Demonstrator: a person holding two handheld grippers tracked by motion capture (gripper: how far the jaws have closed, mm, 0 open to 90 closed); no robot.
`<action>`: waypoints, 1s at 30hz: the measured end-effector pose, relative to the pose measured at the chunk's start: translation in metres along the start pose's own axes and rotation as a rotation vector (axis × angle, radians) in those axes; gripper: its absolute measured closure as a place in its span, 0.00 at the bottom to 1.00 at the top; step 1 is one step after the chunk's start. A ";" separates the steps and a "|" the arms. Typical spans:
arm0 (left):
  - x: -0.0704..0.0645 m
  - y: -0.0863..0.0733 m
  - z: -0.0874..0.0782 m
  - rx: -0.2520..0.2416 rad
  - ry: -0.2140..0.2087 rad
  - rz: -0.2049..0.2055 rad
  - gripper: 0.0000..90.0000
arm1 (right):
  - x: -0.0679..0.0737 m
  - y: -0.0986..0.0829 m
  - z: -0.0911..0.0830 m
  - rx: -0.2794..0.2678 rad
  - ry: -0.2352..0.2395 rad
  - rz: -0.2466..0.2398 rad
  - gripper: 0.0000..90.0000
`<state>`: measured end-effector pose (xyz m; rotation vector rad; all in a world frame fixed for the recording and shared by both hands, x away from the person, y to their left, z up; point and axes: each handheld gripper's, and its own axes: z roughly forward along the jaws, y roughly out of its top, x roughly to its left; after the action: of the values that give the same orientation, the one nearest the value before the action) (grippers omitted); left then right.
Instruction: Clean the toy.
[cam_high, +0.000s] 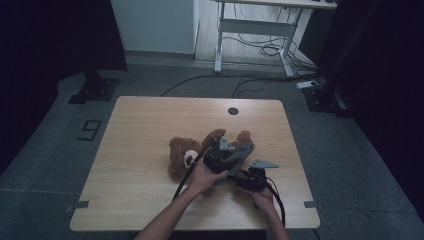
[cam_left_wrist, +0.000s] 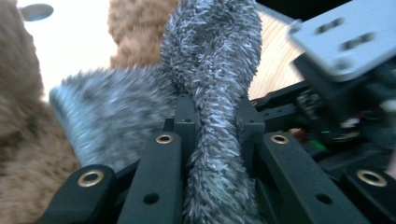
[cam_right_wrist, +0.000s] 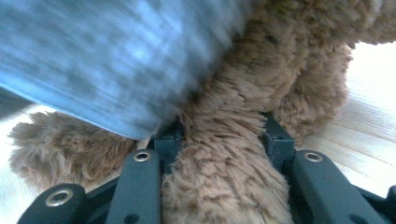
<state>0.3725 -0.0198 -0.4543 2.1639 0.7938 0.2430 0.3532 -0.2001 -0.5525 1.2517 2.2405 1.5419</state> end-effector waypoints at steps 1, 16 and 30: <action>0.002 -0.001 0.000 -0.008 0.000 -0.011 0.84 | 0.000 0.000 0.000 0.000 -0.001 -0.001 0.67; 0.039 -0.012 -0.031 0.013 0.226 0.014 0.84 | 0.000 0.000 0.000 -0.002 0.002 0.004 0.67; 0.083 -0.040 -0.088 -0.048 0.304 -0.076 0.84 | 0.001 0.000 0.001 0.003 0.006 0.009 0.67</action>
<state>0.3826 0.1049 -0.4331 2.0736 1.0269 0.5550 0.3529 -0.1987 -0.5527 1.2611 2.2447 1.5479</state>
